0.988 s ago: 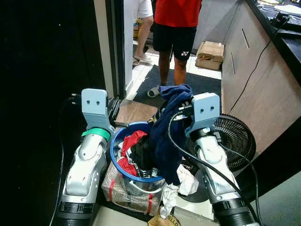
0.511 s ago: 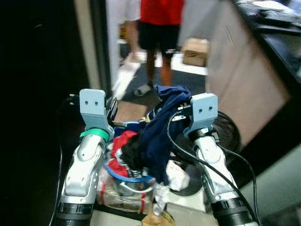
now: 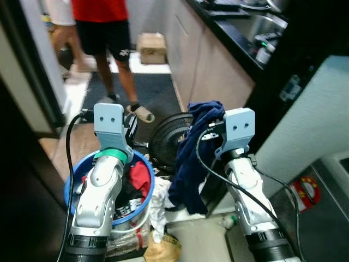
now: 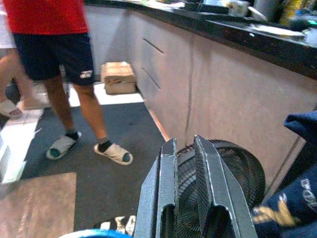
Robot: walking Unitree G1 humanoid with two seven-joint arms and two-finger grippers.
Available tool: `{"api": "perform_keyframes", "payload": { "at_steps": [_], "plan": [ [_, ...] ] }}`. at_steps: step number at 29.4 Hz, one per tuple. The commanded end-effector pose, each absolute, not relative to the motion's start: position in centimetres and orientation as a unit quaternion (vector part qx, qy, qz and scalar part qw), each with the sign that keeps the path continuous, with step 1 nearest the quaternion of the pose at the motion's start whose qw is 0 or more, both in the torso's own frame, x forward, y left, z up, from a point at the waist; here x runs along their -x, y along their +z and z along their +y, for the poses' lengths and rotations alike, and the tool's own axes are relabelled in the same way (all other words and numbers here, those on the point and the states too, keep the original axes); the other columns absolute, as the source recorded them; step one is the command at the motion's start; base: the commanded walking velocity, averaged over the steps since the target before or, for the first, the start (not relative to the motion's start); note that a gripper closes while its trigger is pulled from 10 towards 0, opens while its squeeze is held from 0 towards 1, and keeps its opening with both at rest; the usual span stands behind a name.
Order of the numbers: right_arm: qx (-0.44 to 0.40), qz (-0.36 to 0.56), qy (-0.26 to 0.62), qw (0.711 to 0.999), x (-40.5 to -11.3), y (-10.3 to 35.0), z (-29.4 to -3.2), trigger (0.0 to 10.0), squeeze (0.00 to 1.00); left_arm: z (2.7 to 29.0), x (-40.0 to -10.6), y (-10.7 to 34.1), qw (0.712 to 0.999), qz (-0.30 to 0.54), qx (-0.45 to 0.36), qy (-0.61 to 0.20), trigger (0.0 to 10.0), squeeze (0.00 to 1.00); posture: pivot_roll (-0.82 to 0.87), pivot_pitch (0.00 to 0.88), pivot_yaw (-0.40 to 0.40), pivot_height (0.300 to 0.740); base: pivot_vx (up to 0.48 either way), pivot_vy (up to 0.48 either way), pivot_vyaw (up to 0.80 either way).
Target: Clothes washing
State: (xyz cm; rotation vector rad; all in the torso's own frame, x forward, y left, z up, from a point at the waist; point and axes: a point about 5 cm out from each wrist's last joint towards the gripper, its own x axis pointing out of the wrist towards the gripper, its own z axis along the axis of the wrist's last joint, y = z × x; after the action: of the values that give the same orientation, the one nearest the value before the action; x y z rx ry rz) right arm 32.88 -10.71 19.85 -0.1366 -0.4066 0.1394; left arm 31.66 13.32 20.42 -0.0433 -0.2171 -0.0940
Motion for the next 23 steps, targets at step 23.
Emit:
{"api": "perform_keyframes", "payload": {
  "at_steps": [23],
  "plan": [
    [0.082, -0.195, 0.116, 0.970, -32.7, 19.8, -9.7, 10.0, 0.00, 14.5, -31.1, 19.3, 0.995, -0.098, 0.030, 0.002, 10.0, 0.00, 0.14, 0.000, -0.121, 0.740, 0.000, 0.000, -0.80]
  ]
}}
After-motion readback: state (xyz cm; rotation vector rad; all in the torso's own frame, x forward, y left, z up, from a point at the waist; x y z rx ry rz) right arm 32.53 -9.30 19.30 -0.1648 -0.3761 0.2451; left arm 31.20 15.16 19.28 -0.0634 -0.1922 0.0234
